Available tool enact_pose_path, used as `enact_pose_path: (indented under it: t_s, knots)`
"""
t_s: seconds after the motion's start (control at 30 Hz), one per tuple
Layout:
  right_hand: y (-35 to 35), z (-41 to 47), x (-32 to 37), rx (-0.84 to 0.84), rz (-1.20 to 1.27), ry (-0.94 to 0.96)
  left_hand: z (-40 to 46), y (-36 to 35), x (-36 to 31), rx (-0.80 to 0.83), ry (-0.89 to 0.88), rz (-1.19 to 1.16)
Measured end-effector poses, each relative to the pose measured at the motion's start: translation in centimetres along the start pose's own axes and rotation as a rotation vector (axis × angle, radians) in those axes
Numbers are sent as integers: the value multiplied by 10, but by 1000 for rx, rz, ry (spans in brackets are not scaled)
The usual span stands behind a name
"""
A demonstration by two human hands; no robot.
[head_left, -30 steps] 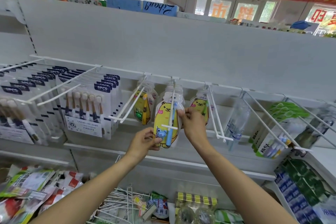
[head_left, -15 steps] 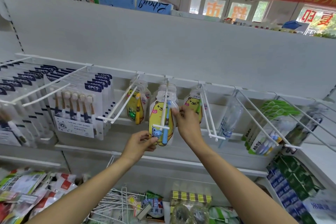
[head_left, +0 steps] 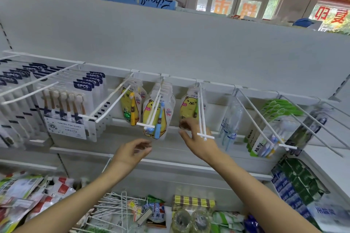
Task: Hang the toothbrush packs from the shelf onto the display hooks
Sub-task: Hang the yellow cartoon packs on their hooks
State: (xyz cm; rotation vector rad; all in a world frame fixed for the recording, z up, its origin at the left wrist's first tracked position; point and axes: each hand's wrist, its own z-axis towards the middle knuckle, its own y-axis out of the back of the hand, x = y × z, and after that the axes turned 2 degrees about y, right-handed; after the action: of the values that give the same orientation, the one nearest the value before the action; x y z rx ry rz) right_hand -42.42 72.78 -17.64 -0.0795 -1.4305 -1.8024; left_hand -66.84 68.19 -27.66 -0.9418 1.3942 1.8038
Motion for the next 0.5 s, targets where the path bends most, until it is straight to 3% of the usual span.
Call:
enact_pose_path:
  t_s: [0.13,0.27,0.5]
  knots:
    - [15,-20,-17,95,-176,165,-3,4,-20,-25,-265,304]
    - [24,-36,-36,127,-269,217,-1,0,-37,3,-539,464]
    - [37,-62,-54,121,-312,243,5,-12,-58,103,-786,528]
